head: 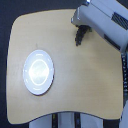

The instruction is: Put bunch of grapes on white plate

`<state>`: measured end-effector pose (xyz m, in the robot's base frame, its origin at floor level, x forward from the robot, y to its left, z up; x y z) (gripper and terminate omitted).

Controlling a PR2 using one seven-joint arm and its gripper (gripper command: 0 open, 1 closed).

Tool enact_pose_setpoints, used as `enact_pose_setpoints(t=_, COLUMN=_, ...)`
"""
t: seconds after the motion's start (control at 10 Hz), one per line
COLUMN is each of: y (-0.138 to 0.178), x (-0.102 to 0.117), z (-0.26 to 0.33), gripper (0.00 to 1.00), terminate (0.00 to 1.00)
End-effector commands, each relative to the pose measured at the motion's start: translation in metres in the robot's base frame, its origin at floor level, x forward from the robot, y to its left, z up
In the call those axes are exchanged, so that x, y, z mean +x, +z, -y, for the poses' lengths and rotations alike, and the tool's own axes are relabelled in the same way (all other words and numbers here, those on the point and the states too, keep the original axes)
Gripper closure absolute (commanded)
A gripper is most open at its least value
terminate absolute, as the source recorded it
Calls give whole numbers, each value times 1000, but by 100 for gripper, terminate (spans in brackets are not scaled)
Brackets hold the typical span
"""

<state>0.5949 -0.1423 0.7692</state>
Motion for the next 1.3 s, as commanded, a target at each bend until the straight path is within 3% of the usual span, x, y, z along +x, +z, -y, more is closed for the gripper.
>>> enact_pose_setpoints(t=0.0, y=-55, x=14, z=-9, gripper=0, terminate=0)
enact_pose_setpoints(t=0.3, y=-62, x=31, z=-3, gripper=0, terminate=0)
enact_pose_setpoints(t=0.7, y=-61, x=11, z=-1, gripper=0, terminate=0)
enact_pose_setpoints(t=0.8, y=-59, x=7, z=-9, gripper=100, terminate=0)
enact_pose_setpoints(t=1.2, y=-57, x=0, z=-20, gripper=100, terminate=0)
